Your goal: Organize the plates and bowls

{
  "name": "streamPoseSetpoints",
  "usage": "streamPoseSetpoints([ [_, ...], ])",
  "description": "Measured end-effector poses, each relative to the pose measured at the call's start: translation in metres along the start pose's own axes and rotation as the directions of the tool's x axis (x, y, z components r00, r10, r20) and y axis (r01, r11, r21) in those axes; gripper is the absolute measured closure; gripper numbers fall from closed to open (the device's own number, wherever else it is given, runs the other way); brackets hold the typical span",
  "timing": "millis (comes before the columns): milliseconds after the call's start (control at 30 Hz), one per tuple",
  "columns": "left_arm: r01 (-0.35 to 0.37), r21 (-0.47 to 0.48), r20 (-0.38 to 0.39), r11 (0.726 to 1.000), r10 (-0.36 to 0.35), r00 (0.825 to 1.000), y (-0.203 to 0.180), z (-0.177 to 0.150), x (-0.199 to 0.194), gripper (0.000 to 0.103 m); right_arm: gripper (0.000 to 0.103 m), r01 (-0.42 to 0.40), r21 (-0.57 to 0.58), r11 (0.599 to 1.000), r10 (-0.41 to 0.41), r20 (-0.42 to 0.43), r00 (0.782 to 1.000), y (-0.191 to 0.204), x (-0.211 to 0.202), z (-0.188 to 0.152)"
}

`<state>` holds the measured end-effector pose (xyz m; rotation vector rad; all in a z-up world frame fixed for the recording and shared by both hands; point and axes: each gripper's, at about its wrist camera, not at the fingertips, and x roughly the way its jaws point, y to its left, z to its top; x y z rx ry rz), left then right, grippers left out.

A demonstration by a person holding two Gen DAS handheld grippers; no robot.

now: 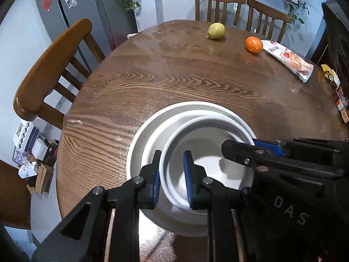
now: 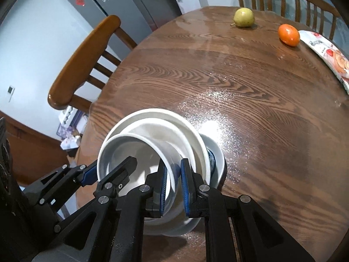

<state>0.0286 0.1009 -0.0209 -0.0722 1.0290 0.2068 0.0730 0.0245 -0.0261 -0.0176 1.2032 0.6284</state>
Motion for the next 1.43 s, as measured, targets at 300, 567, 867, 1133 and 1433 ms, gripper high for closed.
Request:
streamPoseSetpoints([
  [300,-0.009,-0.005,0.169,1.0,0.01,0.986,0.015,0.005,-0.049,0.023,0.069,0.011,-0.062,0.998,-0.001,0.159,0.987,0.009,-0.049,0.0],
  [567,-0.031,0.086,0.224,0.996,0.011,0.974,0.018,-0.035,-0.078,0.001,0.044,0.143,-0.147,0.979,-0.093,0.302,0.949,0.012,-0.091,-0.06],
  [867,-0.016,-0.037,0.157,0.999,0.021,0.987,0.03,-0.068,-0.083,0.001,0.044,0.195,-0.17,0.966,-0.143,0.275,0.951,0.005,-0.083,-0.104],
  [1133,-0.023,-0.128,0.145,0.992,0.042,0.989,0.022,-0.096,-0.096,0.001,0.044,0.166,-0.239,0.957,-0.113,0.22,0.969,0.008,-0.077,-0.126],
  [1433,-0.091,-0.171,0.149,0.981,0.117,0.982,0.027,-0.106,-0.098,0.001,0.044,0.139,-0.273,0.952,-0.084,0.205,0.975,0.014,-0.072,-0.127],
])
